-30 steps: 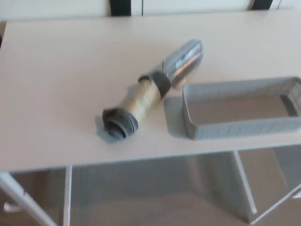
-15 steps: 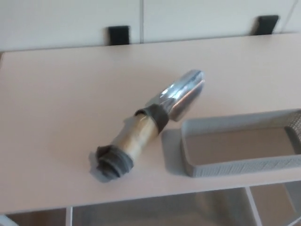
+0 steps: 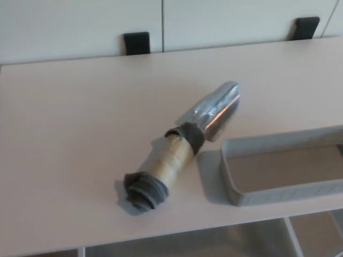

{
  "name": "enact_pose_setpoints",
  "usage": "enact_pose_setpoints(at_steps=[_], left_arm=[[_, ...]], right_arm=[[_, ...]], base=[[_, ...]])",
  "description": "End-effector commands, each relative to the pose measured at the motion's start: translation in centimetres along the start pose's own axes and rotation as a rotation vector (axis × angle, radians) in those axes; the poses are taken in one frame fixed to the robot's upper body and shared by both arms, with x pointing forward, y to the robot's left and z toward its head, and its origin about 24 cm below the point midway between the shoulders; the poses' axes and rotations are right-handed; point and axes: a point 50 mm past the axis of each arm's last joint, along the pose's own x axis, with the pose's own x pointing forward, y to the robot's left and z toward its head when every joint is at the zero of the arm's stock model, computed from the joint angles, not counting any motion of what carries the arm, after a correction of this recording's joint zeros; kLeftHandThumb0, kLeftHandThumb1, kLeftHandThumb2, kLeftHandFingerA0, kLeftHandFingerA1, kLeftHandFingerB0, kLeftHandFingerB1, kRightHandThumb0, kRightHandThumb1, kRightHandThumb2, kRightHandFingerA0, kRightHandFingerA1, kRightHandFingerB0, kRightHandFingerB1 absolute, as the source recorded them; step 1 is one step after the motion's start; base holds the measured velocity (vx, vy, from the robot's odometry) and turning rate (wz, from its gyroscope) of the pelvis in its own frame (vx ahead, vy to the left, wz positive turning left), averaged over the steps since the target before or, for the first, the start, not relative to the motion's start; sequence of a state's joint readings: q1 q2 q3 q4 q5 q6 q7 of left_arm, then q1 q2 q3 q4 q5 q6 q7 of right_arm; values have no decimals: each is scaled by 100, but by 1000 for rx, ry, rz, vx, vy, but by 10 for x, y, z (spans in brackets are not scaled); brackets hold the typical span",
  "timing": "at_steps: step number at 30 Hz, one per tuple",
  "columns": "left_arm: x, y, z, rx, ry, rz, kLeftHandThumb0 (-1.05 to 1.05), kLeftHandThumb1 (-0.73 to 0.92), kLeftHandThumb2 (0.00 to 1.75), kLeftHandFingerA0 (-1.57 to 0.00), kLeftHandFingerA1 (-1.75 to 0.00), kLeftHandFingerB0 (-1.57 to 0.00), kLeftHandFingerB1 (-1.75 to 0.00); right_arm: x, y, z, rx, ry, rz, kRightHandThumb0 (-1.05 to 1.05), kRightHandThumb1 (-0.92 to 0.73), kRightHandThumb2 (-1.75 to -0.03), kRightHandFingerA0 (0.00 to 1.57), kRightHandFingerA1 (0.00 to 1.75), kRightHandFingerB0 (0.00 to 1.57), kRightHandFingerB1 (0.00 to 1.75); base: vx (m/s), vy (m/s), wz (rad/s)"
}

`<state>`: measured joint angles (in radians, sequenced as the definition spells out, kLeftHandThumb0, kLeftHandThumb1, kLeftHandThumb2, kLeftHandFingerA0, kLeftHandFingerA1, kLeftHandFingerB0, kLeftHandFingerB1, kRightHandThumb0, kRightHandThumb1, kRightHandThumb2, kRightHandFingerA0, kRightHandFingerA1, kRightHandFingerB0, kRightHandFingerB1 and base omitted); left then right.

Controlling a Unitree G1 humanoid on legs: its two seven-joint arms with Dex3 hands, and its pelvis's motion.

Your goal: The robot walks towards a desk on which a shovel is kept on the left hand side and a container is kept on the right hand side. The robot picks up the shovel using its left hand and places it in the container.

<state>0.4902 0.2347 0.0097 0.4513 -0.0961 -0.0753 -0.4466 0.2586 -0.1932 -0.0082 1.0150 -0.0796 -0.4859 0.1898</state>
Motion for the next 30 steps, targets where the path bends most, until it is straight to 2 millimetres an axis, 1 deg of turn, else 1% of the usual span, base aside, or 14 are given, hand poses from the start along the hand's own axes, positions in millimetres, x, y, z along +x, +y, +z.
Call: enact_pose_setpoints(at_steps=[1,7,8,10,12,18,21,22,24,25,26,27,29,30], left_arm=[[-5,-4,6,27,-29,-28,-28,64,59,-32,-37,-30,-32],[-8,-4,8,34,-42,-35,-29,63,59,-34,-38,-31,-32],[-9,-4,8,39,-44,-34,-29,64,58,-35,-37,-32,-31],[-9,-4,8,41,-43,-32,-29,64,58,-35,-37,-32,-31],[-10,-4,10,61,-52,-32,-30,63,59,-36,-38,-31,-32],[-11,-4,11,87,-54,-32,-33,63,59,-37,-37,-31,-32],[-14,-6,13,232,-56,-69,-41,64,59,-37,-35,-28,-30],[-20,-17,23,372,-109,-194,-45,64,59,-39,-37,-30,-31],[-29,-33,33,447,-175,-321,-53,62,59,-38,-35,-34,-32],[-36,-42,41,499,-209,-374,-58,63,60,-37,-34,-32,-31],[-41,-47,46,530,-236,-413,-55,48,87,-32,-52,-18,-43],[-48,-55,55,557,-275,-470,-58,63,59,-35,-34,-30,-31],[-60,-67,69,569,-328,-543,-62,62,59,-34,-34,-29,-31],[-72,-77,82,580,-388,-596,-63,61,59,-34,-34,-29,-31]], right_arm=[[0,-6,2,-3,-18,-7,-34,-83,-71,18,60,0,36],[0,-5,3,-14,-28,-3,-34,-83,-74,18,62,0,36],[0,-5,4,-17,-33,-2,-29,-82,-75,17,60,3,29],[0,-5,4,-22,-37,-2,-29,-82,-75,17,60,3,29],[-1,-3,7,-19,-45,-12,-20,-86,-70,19,58,4,34],[1,-5,9,-31,-38,-8,-23,-85,-73,19,59,3,38],[0,-5,9,-30,-34,-4,-23,-86,-71,20,58,4,37],[0,-4,9,-23,-36,-4,-22,-87,-70,18,57,4,34],[1,-4,10,-13,-35,-4,-22,-87,-71,18,59,4,35],[2,-4,10,-13,-35,-1,-23,-86,-72,19,59,4,36],[2,-4,11,-14,-35,2,-23,-86,-72,19,59,4,35],[3,-4,11,-15,-35,4,-23,-86,-72,19,59,4,35],[4,-3,12,-16,-36,6,-24,-85,-73,19,60,4,35],[4,-4,13,-19,-38,8,-24,-84,-74,19,62,3,36]], base=[[65,80,8],[78,-13,8],[38,-74,10],[17,-38,5],[14,-37,4],[0,0,0],[0,0,0],[0,0,0],[0,0,0],[0,0,0],[0,0,0],[0,0,0],[0,0,0],[0,0,0]])
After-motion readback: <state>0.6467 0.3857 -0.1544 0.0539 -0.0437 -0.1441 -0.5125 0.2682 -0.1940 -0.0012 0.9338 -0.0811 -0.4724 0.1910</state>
